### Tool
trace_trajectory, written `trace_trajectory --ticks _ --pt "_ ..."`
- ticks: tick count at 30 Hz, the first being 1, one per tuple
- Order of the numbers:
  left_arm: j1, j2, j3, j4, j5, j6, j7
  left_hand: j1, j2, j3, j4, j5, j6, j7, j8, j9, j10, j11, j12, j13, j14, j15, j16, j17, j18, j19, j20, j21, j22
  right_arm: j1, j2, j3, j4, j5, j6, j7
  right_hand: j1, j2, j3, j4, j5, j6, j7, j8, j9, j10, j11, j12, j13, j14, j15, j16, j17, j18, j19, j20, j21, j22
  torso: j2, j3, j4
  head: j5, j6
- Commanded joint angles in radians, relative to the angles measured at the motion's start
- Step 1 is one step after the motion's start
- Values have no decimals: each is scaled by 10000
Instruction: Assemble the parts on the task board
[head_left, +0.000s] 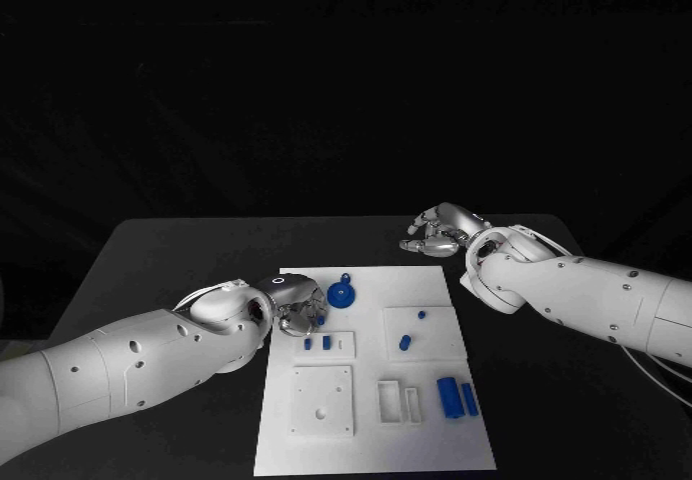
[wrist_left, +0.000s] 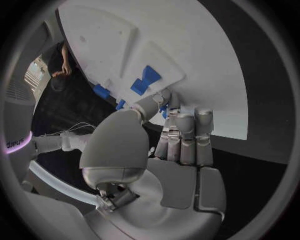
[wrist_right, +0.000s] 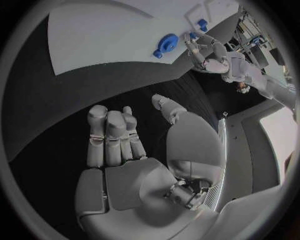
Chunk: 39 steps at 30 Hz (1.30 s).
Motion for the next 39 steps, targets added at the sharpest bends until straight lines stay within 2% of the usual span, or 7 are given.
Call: trace_trajectory --ticks 1,15,20,25,28,33,39 --pt "-16 -13 -5 -7 -46 242 -159 20 -141 -60 -20 -57 -169 -29 -88 -44 -79 62 -56 -8 -70 7 -27 -17 727 -54 -203 -39 67 -5 -4 4 4 -32 79 80 -16 105 -54 -16 48 -2 50 5 -17 -74 8 65 -14 80 -16 -65 9 635 -19 -76 -43 181 -1 3 6 -1 1" --pt "-12 -142 44 -279 496 -337 -43 93 -170 36 169 -60 -327 80 -35 -120 -354 187 -306 -46 -156 131 -121 -73 763 -99 -108 -138 27 -5 -49 3 -31 332 256 523 26 128 -31 -42 59 -21 53 -5 -22 -109 13 20 -53 34 -9 -145 -21 636 -78 -63 -102 164 -4 0 -1 0 72" --pt "-3 -273 307 -500 2254 -720 398 267 -71 302 209 4 -29 209 196 -71 -444 243 -386 -51 -239 184 -249 -146 758 -184 -43 -232 -4 -5 -151 2 -15 882 627 1374 315 293 105 -296 69 -49 55 -12 -25 -207 16 -280 -306 -138 -9 -536 -214 633 -329 35 -380 78 -10 3 -2 1 122" --pt "39 -513 568 -531 5610 -992 818 252 -63 359 229 26 -20 208 228 -72 -485 278 -419 -54 -355 216 -405 -224 735 -284 1 -334 -43 -4 -354 1 75 1273 1065 2048 508 379 156 -568 52 -67 67 -14 -23 -382 34 -662 -588 -311 15 -830 -352 608 -580 151 -608 20 -13 7 2 -47 179" --pt "133 -688 645 -478 7744 -717 1025 21 -62 400 331 -63 -62 234 304 -71 -531 340 -462 -37 -773 293 -1190 -603 592 -725 137 -871 -285 -4 -563 -1 222 1293 1437 2239 1064 521 526 -1320 -403 -119 171 -14 -15 -1415 188 -2691 -1960 -827 138 -1452 -673 476 -1228 435 -1094 -67 -16 5 -1 -79 207" --pt "190 -1062 649 -152 8948 -127 1875 -287 -3 233 399 -104 -147 267 408 -75 -577 409 -505 -6 -967 356 -1967 -962 436 -1007 212 -1384 -541 -5 -993 -9 632 1091 2108 2368 1120 779 931 -2128 -687 -61 369 88 9 -1175 466 -6326 -5168 -708 480 -1578 -853 627 -1063 728 -1246 -30 -13 3 -4 -172 239" --pt "197 -1410 647 368 9778 193 2350 -395 49 170 324 -111 -255 292 513 -91 -913 614 -608 -53 -1392 560 -3000 -1369 225 -1468 379 -2081 -860 -11 -1475 -128 1197 -393 2361 2240 1484 789 1237 -2618 -876 159 368 266 56 -898 530 -7632 -6384 -492 474 -1512 -919 636 -802 683 -1270 0 -16 -8 -3 -235 262"
